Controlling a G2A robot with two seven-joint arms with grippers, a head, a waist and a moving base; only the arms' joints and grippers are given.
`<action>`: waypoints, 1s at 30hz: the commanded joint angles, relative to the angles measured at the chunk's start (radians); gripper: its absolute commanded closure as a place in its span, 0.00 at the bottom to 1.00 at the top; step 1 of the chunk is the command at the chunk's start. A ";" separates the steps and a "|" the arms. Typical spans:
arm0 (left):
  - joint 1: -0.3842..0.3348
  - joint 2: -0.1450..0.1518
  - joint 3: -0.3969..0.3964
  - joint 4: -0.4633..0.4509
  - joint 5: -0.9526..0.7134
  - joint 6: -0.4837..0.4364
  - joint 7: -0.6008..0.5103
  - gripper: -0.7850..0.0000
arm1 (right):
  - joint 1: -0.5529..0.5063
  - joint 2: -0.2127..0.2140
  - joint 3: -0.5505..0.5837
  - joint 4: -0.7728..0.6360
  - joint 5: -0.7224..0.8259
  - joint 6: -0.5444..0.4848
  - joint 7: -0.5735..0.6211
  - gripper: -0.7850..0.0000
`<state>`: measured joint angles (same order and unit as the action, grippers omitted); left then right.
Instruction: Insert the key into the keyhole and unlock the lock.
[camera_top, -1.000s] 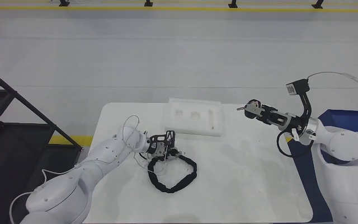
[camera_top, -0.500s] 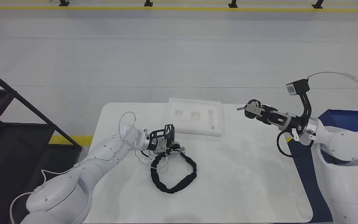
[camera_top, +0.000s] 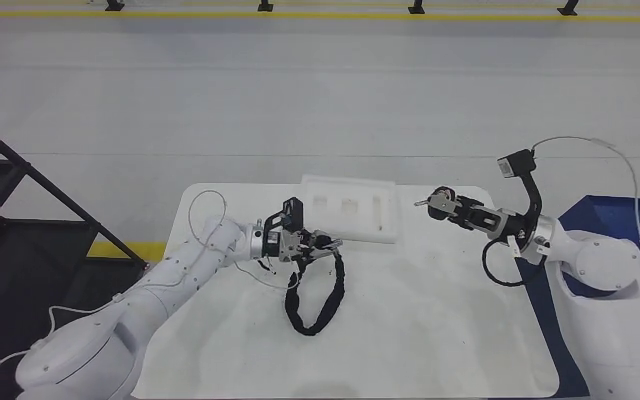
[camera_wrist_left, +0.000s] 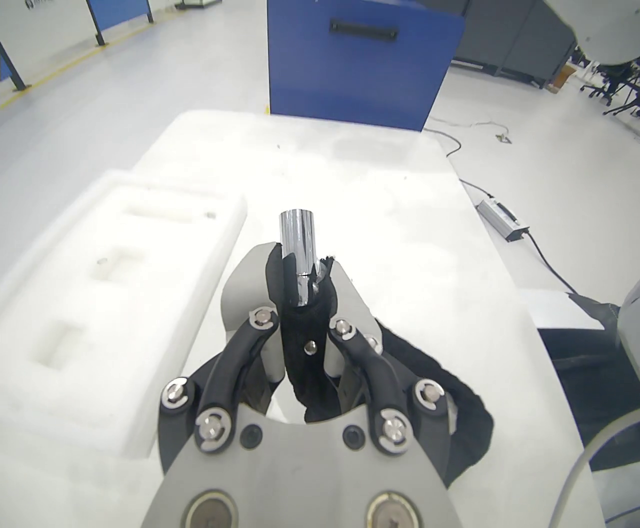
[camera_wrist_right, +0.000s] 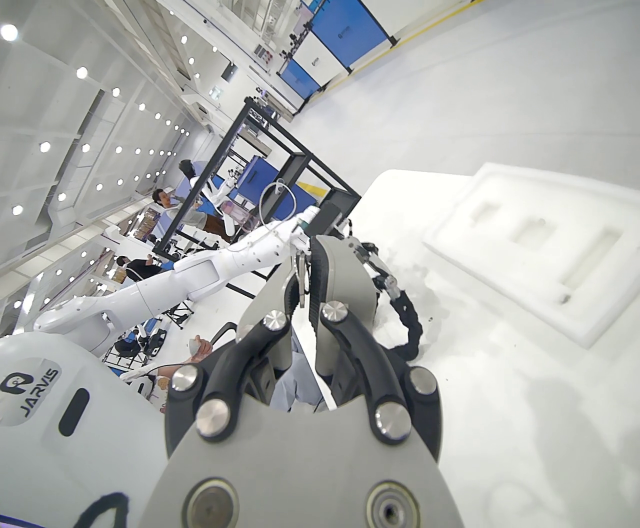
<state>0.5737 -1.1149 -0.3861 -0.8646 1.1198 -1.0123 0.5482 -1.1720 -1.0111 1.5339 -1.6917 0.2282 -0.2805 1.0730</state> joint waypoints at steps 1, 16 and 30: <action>0.000 0.021 -0.019 -0.058 -0.005 0.000 0.006 1.00 | 0.003 0.000 -0.020 0.009 -0.004 0.011 0.006 1.00; 0.154 0.162 -0.295 -0.505 0.087 0.123 -0.019 1.00 | 0.023 0.002 -0.110 0.046 -0.061 0.104 0.013 1.00; 0.189 0.183 -0.367 -0.598 0.174 0.093 -0.007 1.00 | 0.022 0.001 -0.113 0.049 -0.032 0.100 0.000 1.00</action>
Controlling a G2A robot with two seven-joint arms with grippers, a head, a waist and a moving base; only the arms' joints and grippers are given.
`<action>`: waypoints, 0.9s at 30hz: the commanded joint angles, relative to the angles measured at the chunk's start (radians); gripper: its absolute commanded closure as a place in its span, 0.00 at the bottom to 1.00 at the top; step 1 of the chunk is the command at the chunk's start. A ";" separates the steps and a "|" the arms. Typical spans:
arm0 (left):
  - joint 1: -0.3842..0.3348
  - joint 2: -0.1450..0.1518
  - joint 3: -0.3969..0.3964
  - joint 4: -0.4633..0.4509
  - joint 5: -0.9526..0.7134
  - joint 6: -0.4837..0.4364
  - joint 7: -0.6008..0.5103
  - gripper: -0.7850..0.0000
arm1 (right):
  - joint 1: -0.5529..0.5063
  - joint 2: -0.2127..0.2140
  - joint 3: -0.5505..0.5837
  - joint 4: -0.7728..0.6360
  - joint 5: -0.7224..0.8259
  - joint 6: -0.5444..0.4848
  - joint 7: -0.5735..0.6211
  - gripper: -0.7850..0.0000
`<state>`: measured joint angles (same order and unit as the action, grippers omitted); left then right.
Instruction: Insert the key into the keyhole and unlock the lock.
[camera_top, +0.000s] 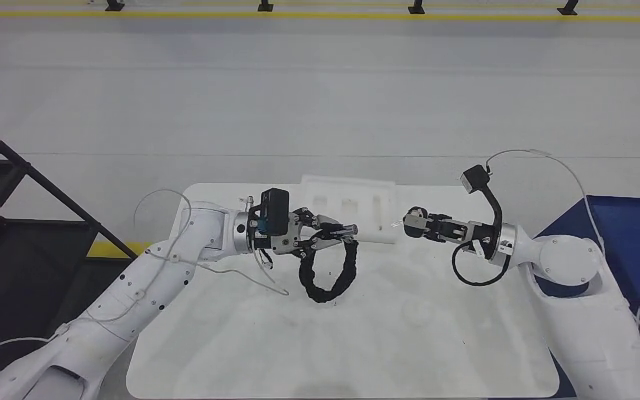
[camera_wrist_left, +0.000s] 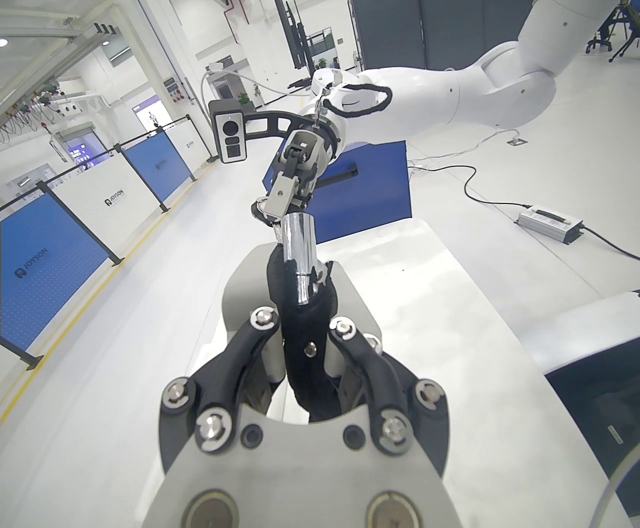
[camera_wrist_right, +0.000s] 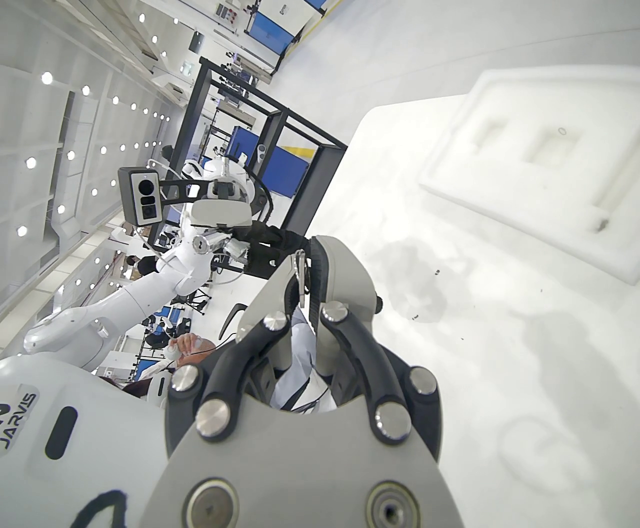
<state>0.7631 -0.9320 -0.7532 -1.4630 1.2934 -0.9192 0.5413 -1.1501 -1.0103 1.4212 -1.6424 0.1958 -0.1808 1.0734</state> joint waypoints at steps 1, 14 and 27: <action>0.000 0.000 0.000 0.000 0.000 0.000 0.000 1.00 | 0.000 0.000 0.000 0.000 0.000 0.000 0.000 1.00; 0.080 -0.005 -0.004 -0.074 0.185 0.186 0.070 1.00 | 0.001 0.003 -0.046 -0.022 0.052 0.166 0.064 1.00; 0.130 -0.020 0.023 0.011 0.439 0.422 0.312 1.00 | 0.020 0.006 -0.082 -0.017 0.186 0.235 0.184 1.00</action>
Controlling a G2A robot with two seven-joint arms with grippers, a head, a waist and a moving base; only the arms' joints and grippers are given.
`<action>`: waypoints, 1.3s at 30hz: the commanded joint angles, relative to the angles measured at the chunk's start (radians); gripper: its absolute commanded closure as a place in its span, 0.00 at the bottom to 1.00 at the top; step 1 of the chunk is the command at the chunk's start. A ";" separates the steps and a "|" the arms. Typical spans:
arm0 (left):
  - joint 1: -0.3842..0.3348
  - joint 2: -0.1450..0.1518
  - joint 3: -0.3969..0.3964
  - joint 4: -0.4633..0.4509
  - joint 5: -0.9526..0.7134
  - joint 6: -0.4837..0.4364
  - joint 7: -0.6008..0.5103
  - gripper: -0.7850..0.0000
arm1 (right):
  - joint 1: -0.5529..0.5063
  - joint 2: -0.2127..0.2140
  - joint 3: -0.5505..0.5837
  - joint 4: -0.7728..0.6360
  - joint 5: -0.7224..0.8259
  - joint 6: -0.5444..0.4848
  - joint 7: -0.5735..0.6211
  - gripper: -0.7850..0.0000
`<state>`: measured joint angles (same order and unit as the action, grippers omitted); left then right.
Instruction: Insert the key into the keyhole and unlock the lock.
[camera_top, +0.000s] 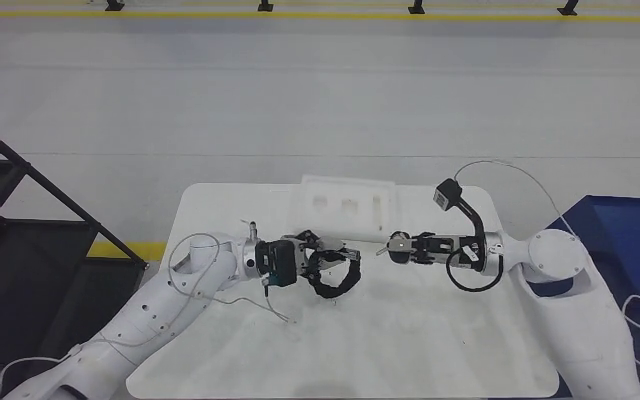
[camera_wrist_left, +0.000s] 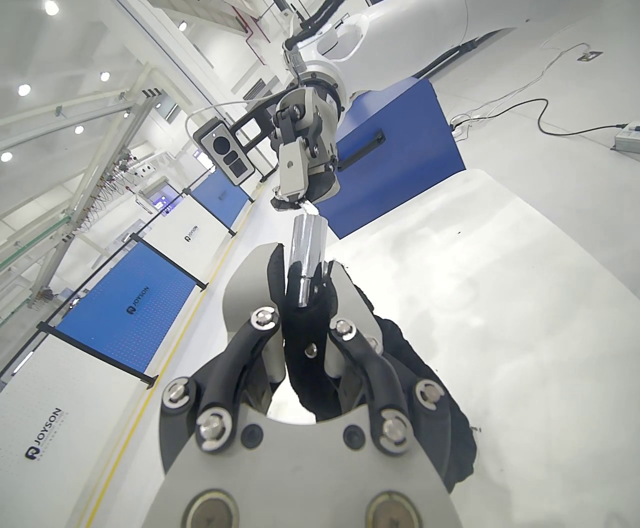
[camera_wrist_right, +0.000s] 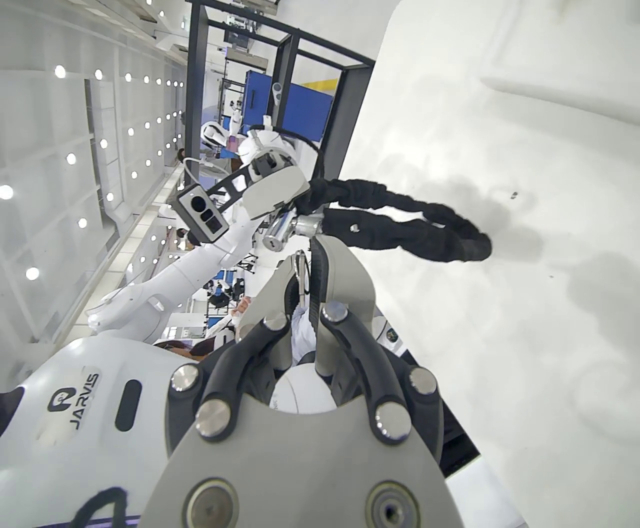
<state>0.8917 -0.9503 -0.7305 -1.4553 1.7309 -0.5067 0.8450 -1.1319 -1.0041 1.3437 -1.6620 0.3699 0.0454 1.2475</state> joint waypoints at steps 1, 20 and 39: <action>0.003 -0.004 0.001 0.006 0.002 0.015 0.014 1.00 | 0.005 0.000 -0.014 0.004 0.015 0.019 0.026 1.00; -0.001 -0.033 0.019 0.056 -0.028 0.028 0.064 1.00 | 0.026 0.015 -0.018 -0.081 -0.145 -0.059 -0.023 1.00; 0.055 -0.064 0.005 0.144 -0.091 0.156 0.157 1.00 | -0.019 0.019 -0.029 -0.121 -0.110 0.002 -0.067 1.00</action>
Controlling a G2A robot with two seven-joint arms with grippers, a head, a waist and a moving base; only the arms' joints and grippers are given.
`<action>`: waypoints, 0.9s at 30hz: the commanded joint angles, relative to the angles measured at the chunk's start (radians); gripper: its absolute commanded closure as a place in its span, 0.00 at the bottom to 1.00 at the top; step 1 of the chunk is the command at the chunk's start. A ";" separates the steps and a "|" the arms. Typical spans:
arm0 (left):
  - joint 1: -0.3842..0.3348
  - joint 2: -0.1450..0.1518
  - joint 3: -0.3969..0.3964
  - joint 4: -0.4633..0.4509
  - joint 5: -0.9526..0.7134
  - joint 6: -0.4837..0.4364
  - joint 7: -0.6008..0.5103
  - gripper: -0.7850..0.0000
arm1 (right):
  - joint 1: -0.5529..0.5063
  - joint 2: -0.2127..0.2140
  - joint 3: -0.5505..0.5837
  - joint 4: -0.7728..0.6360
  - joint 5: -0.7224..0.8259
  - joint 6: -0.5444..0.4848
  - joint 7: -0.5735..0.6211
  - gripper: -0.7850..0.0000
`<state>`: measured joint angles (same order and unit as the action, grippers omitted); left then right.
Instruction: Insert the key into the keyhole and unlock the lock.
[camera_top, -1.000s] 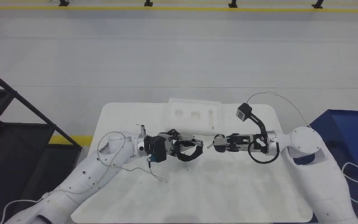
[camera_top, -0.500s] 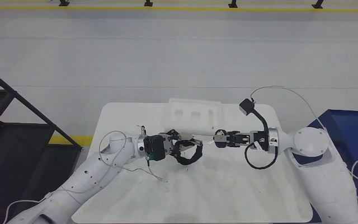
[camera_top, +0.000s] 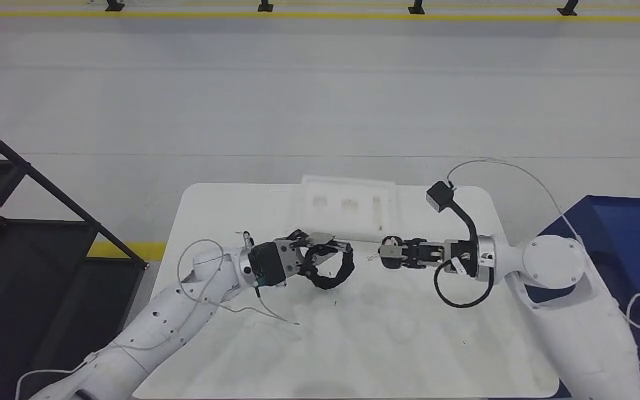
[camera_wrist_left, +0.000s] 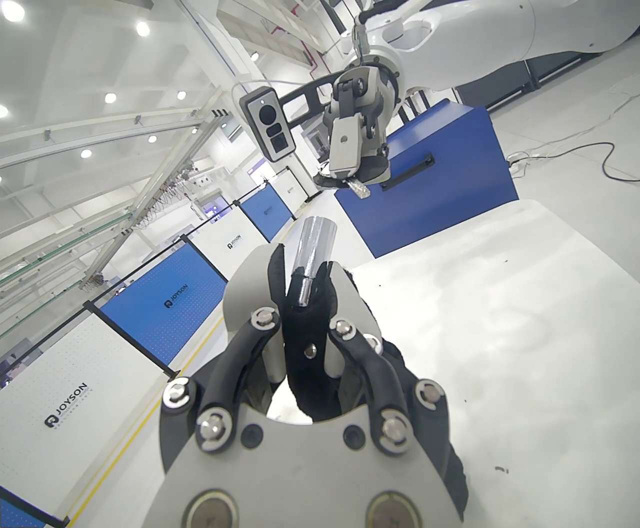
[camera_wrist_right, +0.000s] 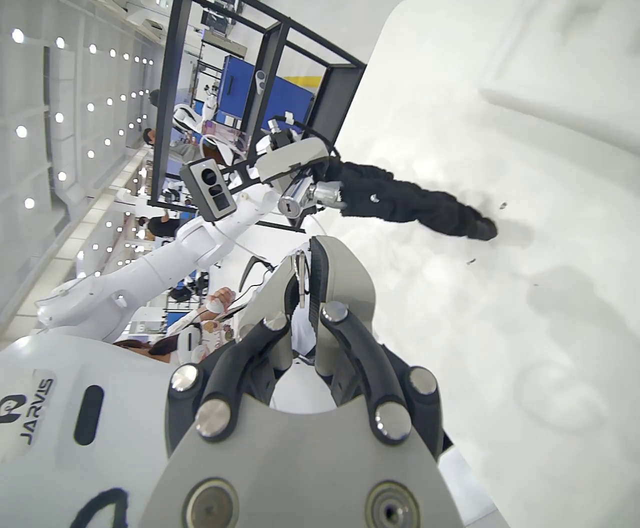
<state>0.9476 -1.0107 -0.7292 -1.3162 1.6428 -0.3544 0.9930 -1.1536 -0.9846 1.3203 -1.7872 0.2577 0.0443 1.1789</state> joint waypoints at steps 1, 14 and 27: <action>-0.003 -0.008 0.007 0.008 -0.003 0.009 0.016 1.00 | 0.005 -0.001 -0.014 0.009 0.013 0.009 0.004 1.00; -0.039 -0.052 0.053 0.027 0.036 -0.004 0.079 1.00 | 0.034 -0.009 -0.084 0.051 0.067 0.009 0.007 1.00; -0.044 -0.076 0.067 0.066 0.060 -0.031 0.107 1.00 | 0.054 -0.014 -0.121 0.046 0.107 -0.014 0.008 1.00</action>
<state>0.9038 -1.0855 -0.6622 -1.2518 1.7039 -0.3831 1.0994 -1.1004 -0.9986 1.2003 -1.7421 0.3608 0.0317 1.1864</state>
